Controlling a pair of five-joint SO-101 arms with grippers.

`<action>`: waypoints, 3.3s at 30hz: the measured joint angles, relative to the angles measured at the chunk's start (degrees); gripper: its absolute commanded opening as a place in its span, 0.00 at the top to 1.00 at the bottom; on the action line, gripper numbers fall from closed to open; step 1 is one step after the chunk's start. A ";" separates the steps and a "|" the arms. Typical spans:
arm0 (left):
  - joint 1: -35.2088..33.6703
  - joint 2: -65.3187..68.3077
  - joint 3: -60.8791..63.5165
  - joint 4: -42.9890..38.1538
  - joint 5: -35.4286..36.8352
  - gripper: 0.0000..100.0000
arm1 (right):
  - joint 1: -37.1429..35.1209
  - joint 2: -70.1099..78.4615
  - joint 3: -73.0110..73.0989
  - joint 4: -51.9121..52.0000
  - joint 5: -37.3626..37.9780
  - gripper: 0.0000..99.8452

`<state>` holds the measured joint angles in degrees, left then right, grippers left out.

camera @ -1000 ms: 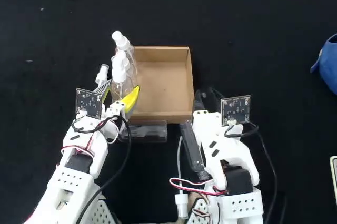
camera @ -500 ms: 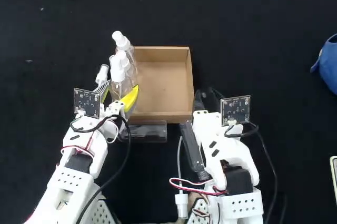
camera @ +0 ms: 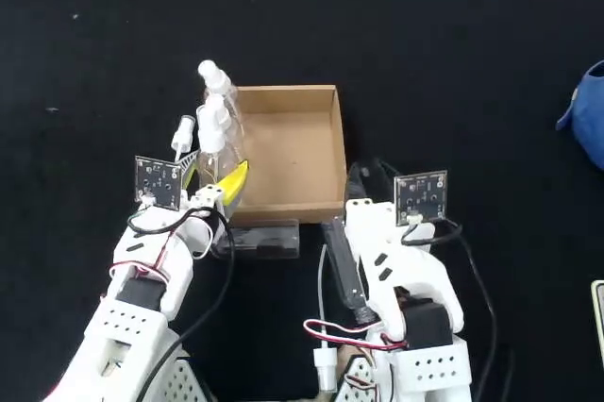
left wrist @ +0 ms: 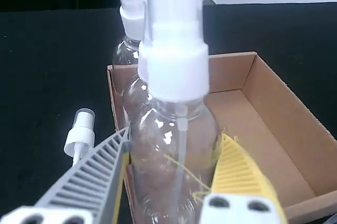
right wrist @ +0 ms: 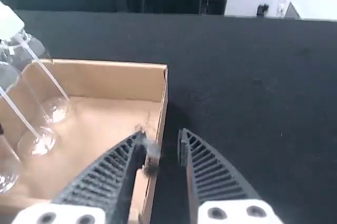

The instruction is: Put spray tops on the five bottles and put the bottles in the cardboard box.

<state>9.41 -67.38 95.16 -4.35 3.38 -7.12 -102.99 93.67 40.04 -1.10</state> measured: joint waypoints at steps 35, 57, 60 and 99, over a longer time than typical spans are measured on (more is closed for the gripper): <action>-0.26 -0.09 -1.23 4.92 0.18 0.97 | 0.00 0.00 0.00 0.00 0.00 0.91; -0.26 -0.09 -0.35 4.92 0.18 0.97 | 0.00 0.00 0.00 0.00 0.00 0.91; -0.26 -0.09 -0.35 4.92 0.18 0.97 | 0.00 0.00 0.00 0.00 0.00 0.91; -0.35 -0.09 -0.26 5.27 0.35 0.88 | 0.18 0.00 0.00 0.00 0.00 0.91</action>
<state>9.05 -67.47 94.90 0.92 3.74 -6.95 -102.99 93.67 40.04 -1.10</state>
